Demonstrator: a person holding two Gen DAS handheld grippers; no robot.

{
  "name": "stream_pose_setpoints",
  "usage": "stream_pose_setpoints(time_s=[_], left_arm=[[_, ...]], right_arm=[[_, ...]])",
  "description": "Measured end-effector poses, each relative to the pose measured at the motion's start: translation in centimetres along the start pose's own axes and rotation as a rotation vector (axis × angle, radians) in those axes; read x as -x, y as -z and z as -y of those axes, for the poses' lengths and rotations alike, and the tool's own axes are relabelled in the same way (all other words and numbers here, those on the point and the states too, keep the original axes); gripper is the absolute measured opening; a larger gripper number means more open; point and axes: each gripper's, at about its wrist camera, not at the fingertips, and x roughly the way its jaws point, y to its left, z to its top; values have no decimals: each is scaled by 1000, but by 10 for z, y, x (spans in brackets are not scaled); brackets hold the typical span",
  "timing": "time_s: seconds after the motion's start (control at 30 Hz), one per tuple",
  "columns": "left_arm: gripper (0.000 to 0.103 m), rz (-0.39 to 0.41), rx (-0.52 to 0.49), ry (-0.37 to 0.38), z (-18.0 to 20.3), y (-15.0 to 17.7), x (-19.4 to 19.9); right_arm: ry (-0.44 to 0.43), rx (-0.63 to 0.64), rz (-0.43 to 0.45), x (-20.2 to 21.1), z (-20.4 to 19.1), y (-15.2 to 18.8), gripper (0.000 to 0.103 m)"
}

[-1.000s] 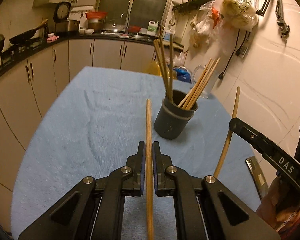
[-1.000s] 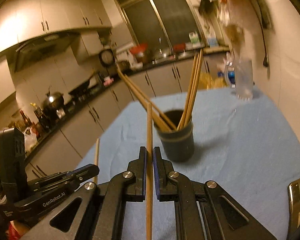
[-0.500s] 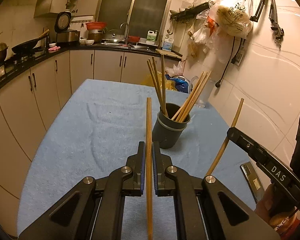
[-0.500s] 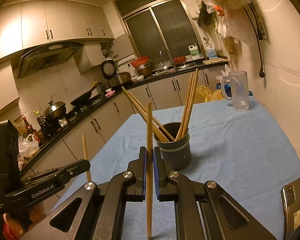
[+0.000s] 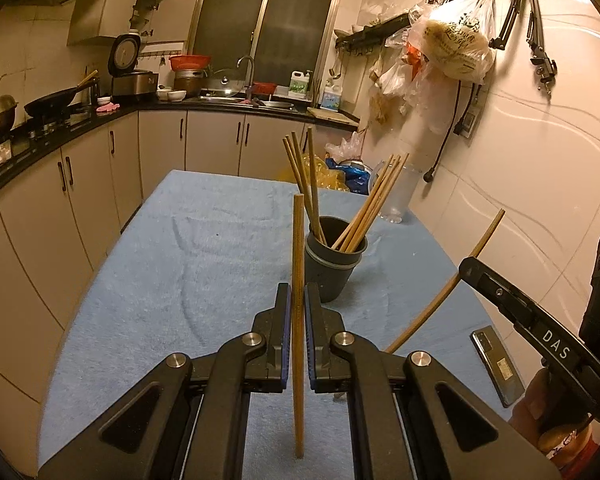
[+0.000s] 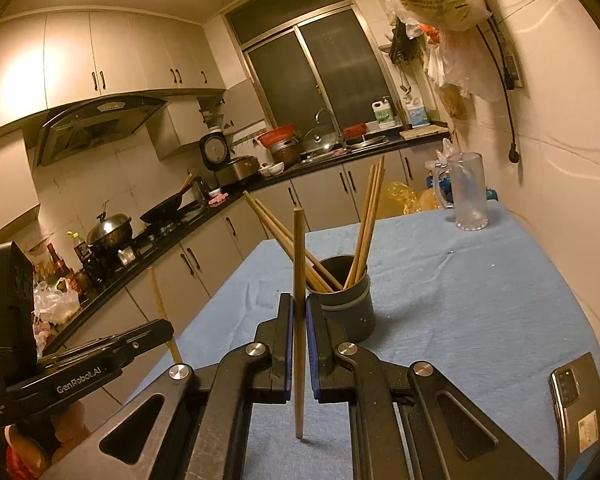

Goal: Organize utensils
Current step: 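Lift both chopsticks upright and carry them over the black holder cup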

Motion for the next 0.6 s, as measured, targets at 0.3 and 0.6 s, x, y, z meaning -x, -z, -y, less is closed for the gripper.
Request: stream_pose_setpoints(time_s=[0.3,0.6], left_arm=[[6,14,-7,8,6,0,9],[6,13,-6,24,7,-6,7]], right_arm=[[9,-7,21,15,0,-2,7],[20,-17,43,26,4,-10,7]])
